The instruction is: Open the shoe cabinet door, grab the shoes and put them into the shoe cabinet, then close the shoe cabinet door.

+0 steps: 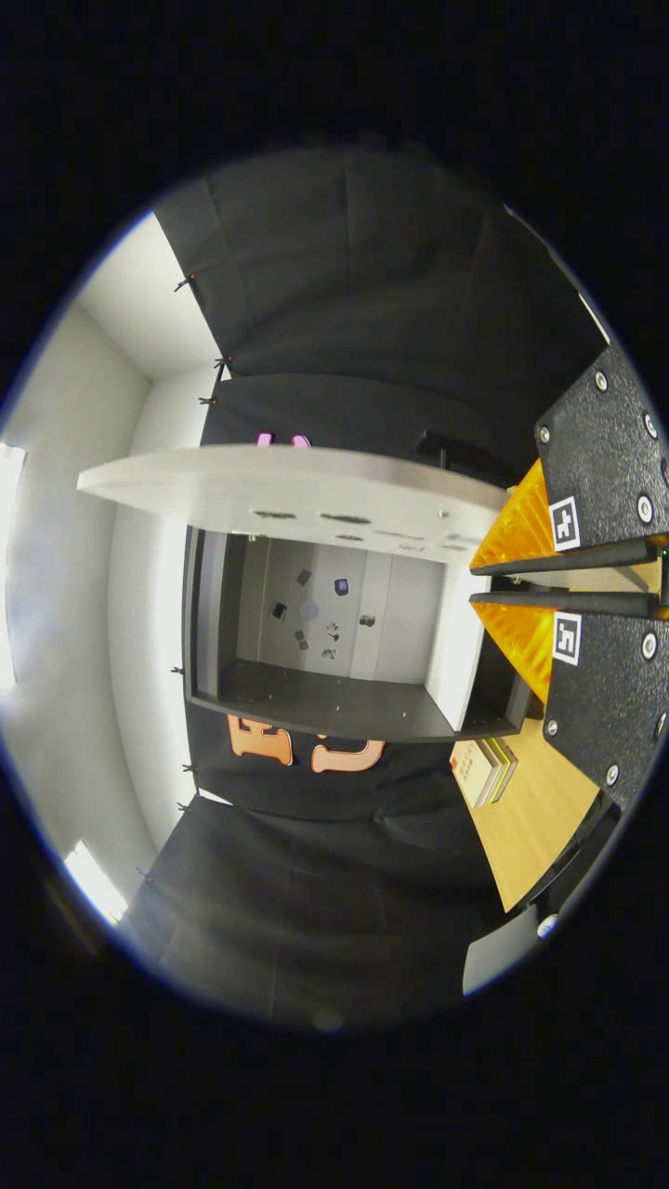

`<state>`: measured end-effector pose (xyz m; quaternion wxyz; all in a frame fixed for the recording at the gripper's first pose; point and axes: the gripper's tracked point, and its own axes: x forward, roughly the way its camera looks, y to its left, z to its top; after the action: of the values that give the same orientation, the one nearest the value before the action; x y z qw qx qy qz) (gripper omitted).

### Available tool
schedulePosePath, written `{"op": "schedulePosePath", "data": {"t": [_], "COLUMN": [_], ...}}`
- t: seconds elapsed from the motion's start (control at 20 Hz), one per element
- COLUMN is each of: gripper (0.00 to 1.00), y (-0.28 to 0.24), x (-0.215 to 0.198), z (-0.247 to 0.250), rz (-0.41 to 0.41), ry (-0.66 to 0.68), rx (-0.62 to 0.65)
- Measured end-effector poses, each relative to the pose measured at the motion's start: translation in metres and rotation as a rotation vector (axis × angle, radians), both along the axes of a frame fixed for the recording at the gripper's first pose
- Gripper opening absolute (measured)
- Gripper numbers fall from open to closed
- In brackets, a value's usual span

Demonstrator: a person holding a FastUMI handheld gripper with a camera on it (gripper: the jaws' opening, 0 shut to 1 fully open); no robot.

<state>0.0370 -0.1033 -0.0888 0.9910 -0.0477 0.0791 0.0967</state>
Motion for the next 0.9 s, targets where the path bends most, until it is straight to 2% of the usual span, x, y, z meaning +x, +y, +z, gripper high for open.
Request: {"op": "schedulePosePath", "data": {"t": [0.2, 0.4, 0.6, 0.9], "gripper": [0.13, 0.18, 0.28, 0.43], "y": [0.049, 0.079, 0.106, 0.135], "x": [-0.005, -0.008, -0.008, -0.009], "z": [-0.023, -0.044, -0.074, -0.149], "rz": [0.004, -0.034, -0.048, -0.018], "ry": [0.048, 0.071, 0.133, 0.287], "rx": [-0.014, 0.002, 0.021, 0.035]}}
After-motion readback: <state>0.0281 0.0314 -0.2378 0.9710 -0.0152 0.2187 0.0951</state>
